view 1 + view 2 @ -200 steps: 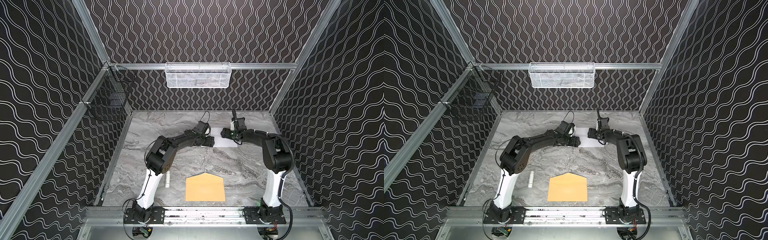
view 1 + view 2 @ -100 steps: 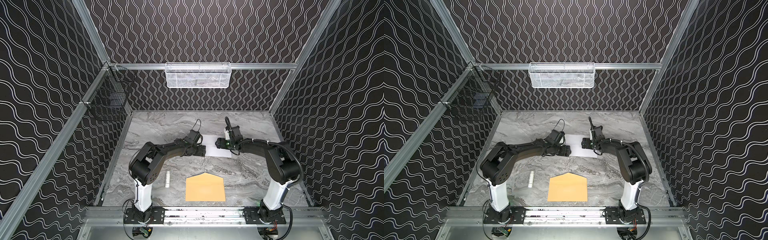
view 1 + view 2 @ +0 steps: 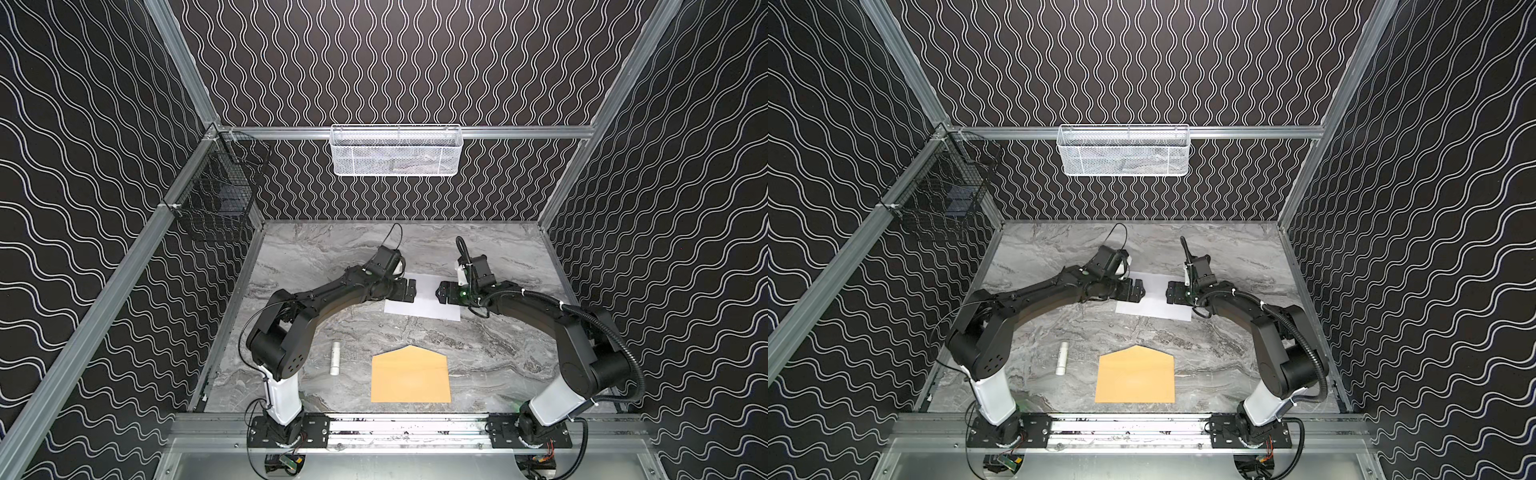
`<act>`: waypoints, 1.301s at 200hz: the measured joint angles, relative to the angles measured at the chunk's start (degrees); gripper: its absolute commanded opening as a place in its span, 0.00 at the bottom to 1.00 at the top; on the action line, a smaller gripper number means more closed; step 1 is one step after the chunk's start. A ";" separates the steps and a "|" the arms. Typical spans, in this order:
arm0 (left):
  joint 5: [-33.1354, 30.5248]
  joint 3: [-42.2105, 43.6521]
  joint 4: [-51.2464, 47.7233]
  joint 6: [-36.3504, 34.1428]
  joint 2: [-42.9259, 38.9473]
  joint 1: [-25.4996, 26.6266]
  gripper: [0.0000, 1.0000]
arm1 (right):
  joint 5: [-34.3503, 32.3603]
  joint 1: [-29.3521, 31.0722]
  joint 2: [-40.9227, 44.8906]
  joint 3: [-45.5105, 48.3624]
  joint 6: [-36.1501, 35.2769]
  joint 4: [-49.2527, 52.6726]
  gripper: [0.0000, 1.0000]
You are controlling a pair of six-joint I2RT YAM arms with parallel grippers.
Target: Place the letter into the envelope and seal it
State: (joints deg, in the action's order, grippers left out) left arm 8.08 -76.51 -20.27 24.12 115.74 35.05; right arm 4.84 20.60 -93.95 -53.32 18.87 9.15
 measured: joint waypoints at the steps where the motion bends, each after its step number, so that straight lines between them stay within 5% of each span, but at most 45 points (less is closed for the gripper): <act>1: 0.11 -0.17 -0.20 -0.13 0.11 -0.09 0.99 | 0.02 -0.09 0.00 0.07 0.00 0.02 0.88; 101: 7.39 -16.52 -15.02 -8.02 11.65 -3.23 0.99 | 10.25 -7.91 -2.51 3.34 -0.11 -1.51 0.81; 260: 12.72 -21.53 -17.53 -9.77 19.41 -3.10 0.99 | 14.71 -8.39 -6.49 3.30 -0.07 -10.88 0.77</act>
State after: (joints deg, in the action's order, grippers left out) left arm 20.80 -98.04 -37.80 14.35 135.15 31.94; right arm 19.55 12.21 -100.44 -50.02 18.81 -1.74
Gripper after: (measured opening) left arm 0.988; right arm 0.775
